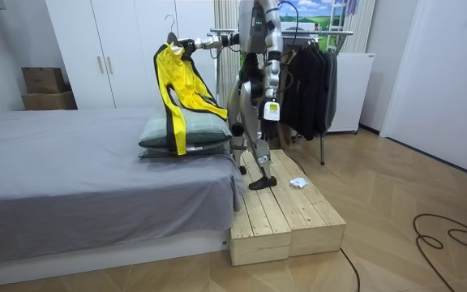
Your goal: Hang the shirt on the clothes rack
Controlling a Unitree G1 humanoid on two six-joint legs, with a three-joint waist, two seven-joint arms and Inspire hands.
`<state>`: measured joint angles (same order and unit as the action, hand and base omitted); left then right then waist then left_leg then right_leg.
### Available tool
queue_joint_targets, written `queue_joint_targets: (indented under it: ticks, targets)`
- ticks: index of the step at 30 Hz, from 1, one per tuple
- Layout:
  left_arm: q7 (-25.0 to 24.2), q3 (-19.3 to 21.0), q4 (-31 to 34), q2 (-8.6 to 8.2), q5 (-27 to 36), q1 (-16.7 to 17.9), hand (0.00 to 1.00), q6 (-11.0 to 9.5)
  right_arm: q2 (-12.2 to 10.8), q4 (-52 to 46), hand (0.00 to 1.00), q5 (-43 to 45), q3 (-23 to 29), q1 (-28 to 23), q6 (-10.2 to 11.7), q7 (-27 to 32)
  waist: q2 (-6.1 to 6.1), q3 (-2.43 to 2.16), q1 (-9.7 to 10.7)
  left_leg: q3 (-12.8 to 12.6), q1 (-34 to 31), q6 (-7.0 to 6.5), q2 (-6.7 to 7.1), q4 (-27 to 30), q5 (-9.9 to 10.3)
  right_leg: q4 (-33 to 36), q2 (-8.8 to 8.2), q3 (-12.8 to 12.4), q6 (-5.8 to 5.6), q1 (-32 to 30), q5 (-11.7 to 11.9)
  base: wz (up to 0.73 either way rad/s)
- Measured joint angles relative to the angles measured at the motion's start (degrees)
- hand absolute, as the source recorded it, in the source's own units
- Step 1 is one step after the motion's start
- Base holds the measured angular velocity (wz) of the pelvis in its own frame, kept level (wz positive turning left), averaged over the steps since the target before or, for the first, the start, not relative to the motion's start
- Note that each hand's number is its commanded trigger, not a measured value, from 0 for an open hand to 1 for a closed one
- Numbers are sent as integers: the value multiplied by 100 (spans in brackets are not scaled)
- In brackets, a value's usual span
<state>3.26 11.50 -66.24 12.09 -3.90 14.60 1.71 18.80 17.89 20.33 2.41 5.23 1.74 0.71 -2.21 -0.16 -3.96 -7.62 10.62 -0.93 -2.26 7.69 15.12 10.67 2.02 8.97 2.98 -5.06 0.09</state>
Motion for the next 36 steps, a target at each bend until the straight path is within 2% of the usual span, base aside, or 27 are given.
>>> queue_joint_targets:
  ticks: [3, 7, 10, 13, 16, 18, 21, 22, 23, 25, 26, 27, 28, 29, 30, 31, 32, 33, 34, 35, 36]
  targets:
    - [-34, -123, 100, -18, 0, -101, 0, -3, -35, -255, 100, 6, 0, -1, 0, -8, -48, 18, 9, -1, -1, 2, -2, -1, 2, 0, 0, 2, 2, -1, 1, 0]
    - [-63, -190, 190, -20, 1, -264, 0, -48, -51, -474, 100, 24, -2, -26, 8, -26, -71, 10, 56, 3, -4, 2, -4, -3, 2, -1, -7, 46, 1, 0, 0, 0]
    - [-59, -288, 239, -19, 39, -436, 0, -65, -70, -561, 100, 64, -2, -184, 11, -26, -80, 4, 71, -2, -2, 0, -4, -2, 5, 1, -10, 52, 0, 0, -1, 0]
    - [-90, -408, 234, -31, 352, -525, 0, -122, -81, -550, 100, 66, -1, -421, 11, -20, -69, 10, 100, -14, 2, -7, -4, -1, 9, 6, -16, 45, -5, -2, -4, 0]
    - [-122, -590, 225, -37, 374, -546, 0, -169, -119, -538, 100, 34, 0, -636, 13, 1, -60, 9, 187, -96, -14, -12, 2, -4, 22, 46, 9, -74, -15, -85, -13, -14]
    - [-169, -639, 227, -77, 357, -541, 0, -170, -178, -539, 100, 33, 9, -751, 28, 58, -64, 7, 348, -251, -116, -23, 22, 18, 40, 125, 14, -191, -12, -261, -5, -38]
    - [-181, -674, 225, -117, 292, -544, 0, -176, -250, -550, 100, 44, 12, -873, 28, 121, -90, 1, 529, -605, -157, -34, 61, 32, 48, 211, 97, -526, -9, -494, 68, -62]
    - [-221, -689, 225, -117, 200, -583, 0, -176, -301, -552, 100, 23, 11, -876, 28, 124, -126, -1, 606, -822, -230, -41, 90, 96, 51, 205, 145, -729, -6, -620, 168, -92]
    - [-242, -701, 223, -118, 197, -605, 0, -175, -322, -552, 100, 13, 10, -886, 30, 124, -142, 9, 635, -960, -251, -43, 98, 135, 52, 178, 179, -829, -11, -653, 232, -112]
    - [-278, -699, 140, -122, 200, -633, 0, -174, -415, -553, 100, 21, 11, -1018, 22, 124, -186, -6, 812, -1519, -305, -71, 120, 275, 53, -138, 308, -1254, -40, -670, 623, -121]
    - [-273, -707, 97, -107, 200, -641, 0, -174, -441, -554, 100, 22, 11, -1042, 16, 124, -198, -8, 865, -1677, -303, -77, 122, 261, 53, -271, 343, -1319, -49, -658, 751, -132]
    - [-261, -716, 9, -60, 194, -651, 0, -172, -478, -558, 100, 19, 12, -1074, -5, 126, -206, 12, 864, -2154, -308, -122, 16, 206, 87, -403, 396, -1138, -28, -682, 899, -111]
    - [-255, -723, -50, -51, 178, -667, 0, -152, -482, -557, 100, 19, 27, -1108, -17, 131, -119, 68, 864, -2397, -302, -106, -65, 194, 175, -158, 360, -717, -20, -768, 693, -123]
    - [-240, -725, -63, -43, 157, -686, 0, -83, -490, -552, 100, 16, 103, -1245, -67, 142, -124, 54, 859, -2692, -285, -87, -130, 187, 194, 584, 155, 107, 42, -830, 19, -103]
    - [-230, -731, -46, -46, 157, -687, 0, -33, -481, -537, 100, 21, 177, -1351, -90, 167, -106, 57, 825, -3028, -255, -64, -146, 160, 181, 1260, -180, 613, -7, -786, -580, -132]
    - [-213, -732, -47, -39, 165, -667, 0, 32, -477, -537, 100, 21, 171, -1366, -121, 179, -124, 50, 760, -3462, -215, -46, -143, 173, 183, 1664, -548, 871, -64, -671, -968, -125]
    - [-207, -732, -44, -30, 170, -655, 0, 77, -477, -538, 100, 22, 143, -1365, -119, 184, -123, 50, 725, -3680, -193, -14, -150, 203, 202, 1724, -718, 968, -124, -578, -1108, -135]
    - [-203, -734, -32, -13, 170, -654, 0, 164, -478, -536, 100, 19, 68, -1360, -119, 202, -136, 42, 679, -3996, -169, 43, -192, 306, 239, 1680, -963, 1183, -231, -403, -1227, -123]
    - [-172, -738, -27, 10, 166, -657, 0, 256, -497, -532, 100, 20, -45, -1350, -119, 208, -166, 69, 684, -4184, -152, 69, -218, 476, 248, 1492, -994, 1325, -278, -360, -1218, -111]
    - [-148, -732, -27, 15, 155, -660, 0, 301, -496, -530, 100, 30, -98, -1355, -119, 208, -177, 79, 695, -4181, -153, 93, -235, 562, 235, 1379, -972, 1346, -238, -341, -1225, -96]
    - [-127, -720, -31, -8, 154, -658, 0, 354, -506, -499, 100, 45, -121, -1360, -132, 201, -114, 106, 701, -4069, -155, 102, -320, 706, 229, 1236, -859, 1251, -168, -293, -1123, -75]
